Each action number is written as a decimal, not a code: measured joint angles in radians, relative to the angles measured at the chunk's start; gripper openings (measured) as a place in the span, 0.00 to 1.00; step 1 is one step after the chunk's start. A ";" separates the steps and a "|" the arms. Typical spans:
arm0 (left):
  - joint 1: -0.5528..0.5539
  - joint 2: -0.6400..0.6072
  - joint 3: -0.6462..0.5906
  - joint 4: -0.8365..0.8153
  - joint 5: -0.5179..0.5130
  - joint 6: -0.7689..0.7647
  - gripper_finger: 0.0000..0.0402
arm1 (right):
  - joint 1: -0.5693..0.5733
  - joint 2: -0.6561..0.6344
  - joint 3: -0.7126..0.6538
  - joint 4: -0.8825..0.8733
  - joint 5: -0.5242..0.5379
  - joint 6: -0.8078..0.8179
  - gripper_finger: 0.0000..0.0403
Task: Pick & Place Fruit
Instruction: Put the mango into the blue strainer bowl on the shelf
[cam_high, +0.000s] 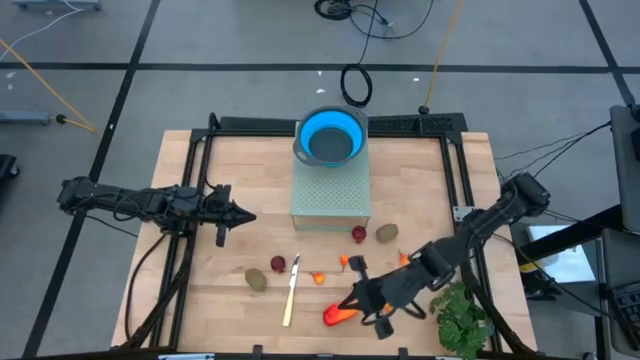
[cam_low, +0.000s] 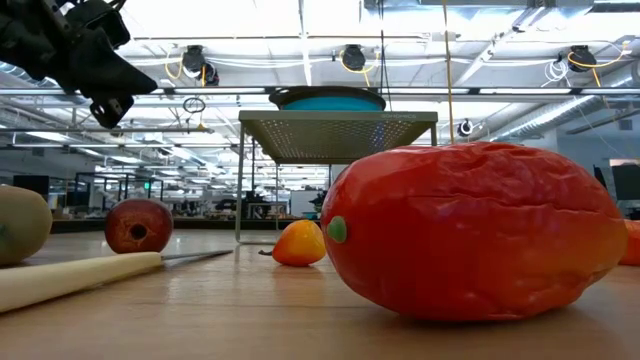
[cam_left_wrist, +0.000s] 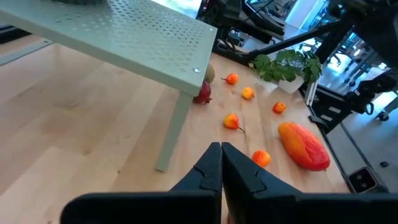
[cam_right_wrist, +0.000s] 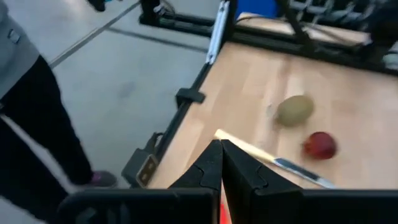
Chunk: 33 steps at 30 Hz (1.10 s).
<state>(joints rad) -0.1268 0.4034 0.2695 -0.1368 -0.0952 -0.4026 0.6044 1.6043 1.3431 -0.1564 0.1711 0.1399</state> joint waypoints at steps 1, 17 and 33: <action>0.000 0.000 0.000 0.000 0.000 0.001 0.02 | 0.000 0.015 0.011 -0.005 -0.015 0.005 0.00; 0.000 0.000 0.000 0.002 0.001 0.001 0.03 | 0.006 0.153 0.069 -0.118 -0.044 0.032 0.01; 0.000 0.000 0.000 0.000 0.001 0.001 0.04 | -0.003 0.160 0.069 -0.138 -0.045 0.032 0.31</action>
<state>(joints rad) -0.1268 0.4034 0.2695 -0.1371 -0.0944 -0.4019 0.6014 1.7645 1.4117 -0.2939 0.1265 0.1722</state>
